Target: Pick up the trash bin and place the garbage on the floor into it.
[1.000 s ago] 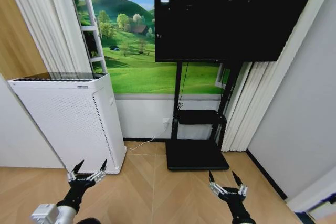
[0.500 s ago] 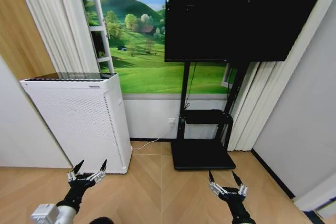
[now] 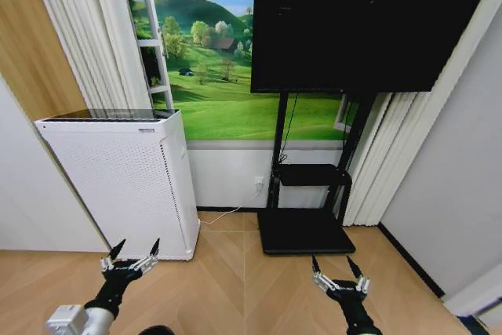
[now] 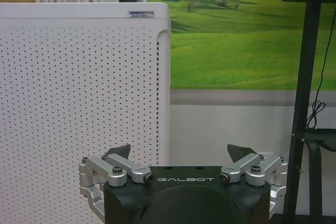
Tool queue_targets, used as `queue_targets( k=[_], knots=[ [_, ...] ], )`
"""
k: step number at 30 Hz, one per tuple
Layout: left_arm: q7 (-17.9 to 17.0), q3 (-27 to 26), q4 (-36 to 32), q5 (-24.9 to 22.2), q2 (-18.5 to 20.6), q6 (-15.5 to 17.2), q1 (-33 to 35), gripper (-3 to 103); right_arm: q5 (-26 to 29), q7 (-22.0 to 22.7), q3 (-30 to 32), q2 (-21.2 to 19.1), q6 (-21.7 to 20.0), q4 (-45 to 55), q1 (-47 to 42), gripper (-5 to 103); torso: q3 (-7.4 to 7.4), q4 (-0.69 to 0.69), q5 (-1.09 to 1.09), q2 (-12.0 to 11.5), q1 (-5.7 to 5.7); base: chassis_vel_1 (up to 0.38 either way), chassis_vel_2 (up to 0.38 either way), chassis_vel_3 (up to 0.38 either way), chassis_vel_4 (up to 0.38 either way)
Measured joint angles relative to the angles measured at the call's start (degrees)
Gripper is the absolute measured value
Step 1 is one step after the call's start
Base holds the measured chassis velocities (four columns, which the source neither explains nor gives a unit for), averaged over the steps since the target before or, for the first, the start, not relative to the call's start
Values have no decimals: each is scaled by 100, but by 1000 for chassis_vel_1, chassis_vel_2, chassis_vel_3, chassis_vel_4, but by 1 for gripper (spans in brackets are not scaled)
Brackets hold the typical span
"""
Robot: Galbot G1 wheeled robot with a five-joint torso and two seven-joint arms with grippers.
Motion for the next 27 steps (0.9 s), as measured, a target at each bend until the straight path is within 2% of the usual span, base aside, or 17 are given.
queue_targets(
  k=[16,27],
  knots=[
    [0,0,0,0,0,0,-1,100,0,0,-1,0,0,0,0,100,-1,0,0,-3,0,22,-23,-18,26],
    [0,-1,1,-1,0,0,0,100,0,0,-1,0,0,0,0,100,-2,0,-2,-3,-2,188,-188,-205,186]
  ],
)
